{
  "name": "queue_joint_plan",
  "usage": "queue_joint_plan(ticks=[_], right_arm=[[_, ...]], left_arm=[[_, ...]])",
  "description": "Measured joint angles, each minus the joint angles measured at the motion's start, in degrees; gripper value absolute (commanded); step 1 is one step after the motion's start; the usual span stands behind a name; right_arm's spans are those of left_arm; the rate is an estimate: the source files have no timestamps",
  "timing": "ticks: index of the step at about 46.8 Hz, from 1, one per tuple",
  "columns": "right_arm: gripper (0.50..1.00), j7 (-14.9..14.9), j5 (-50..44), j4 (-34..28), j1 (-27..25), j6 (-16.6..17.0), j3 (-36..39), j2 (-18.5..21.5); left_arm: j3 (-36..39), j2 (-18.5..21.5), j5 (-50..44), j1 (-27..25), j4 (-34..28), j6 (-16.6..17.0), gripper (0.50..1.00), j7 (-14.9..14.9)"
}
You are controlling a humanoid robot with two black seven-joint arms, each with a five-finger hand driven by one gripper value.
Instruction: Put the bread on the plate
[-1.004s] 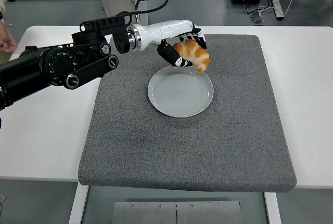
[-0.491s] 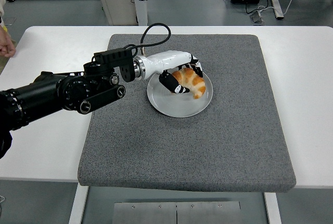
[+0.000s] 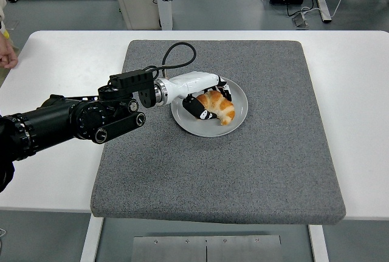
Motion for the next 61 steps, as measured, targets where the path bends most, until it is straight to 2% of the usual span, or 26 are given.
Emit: queue_joint_plan(ticks=[15, 16, 17, 18, 19, 24, 42, 61], right_arm=[[1.000, 0.00, 0.00, 0.01, 0.00, -0.05, 0.00, 0.00], [1.000, 0.00, 0.00, 0.00, 0.00, -0.05, 0.00, 0.00], [1.000, 0.00, 0.00, 0.00, 0.00, -0.05, 0.00, 0.00], [1.000, 0.00, 0.00, 0.00, 0.00, -0.05, 0.00, 0.00], [1.000, 0.00, 0.00, 0.00, 0.00, -0.05, 0.00, 0.00], [1.000, 0.00, 0.00, 0.02, 0.00, -0.04, 0.00, 0.00], [1.000, 0.00, 0.00, 0.03, 0.00, -0.01, 0.00, 0.00], [1.000, 0.00, 0.00, 0.00, 0.01, -0.03, 0.00, 0.00]], left_arm=[[0.04, -0.05, 0.00, 0.41, -0.02, 0.81, 0.500, 0.05], [0.03, -0.02, -0.04, 0.41, -0.03, 0.81, 0.547, 0.07], [0.02, -0.01, -0.11, 0.41, -0.03, 0.85, 0.722, 0.17], [0.01, 0.00, -0.27, 0.41, -0.03, 0.87, 0.862, 0.23], [0.00, 0.04, -0.39, 0.41, -0.04, 0.87, 0.897, 0.25], [-0.26, 0.36, -0.72, 0.30, -0.03, 1.29, 0.949, 0.42], [-1.32, 2.76, -2.92, -0.83, -0.82, 1.45, 0.968, 0.02], [-4.36, 9.25, -14.93, -9.59, -6.61, 0.86, 0.969, 0.36]])
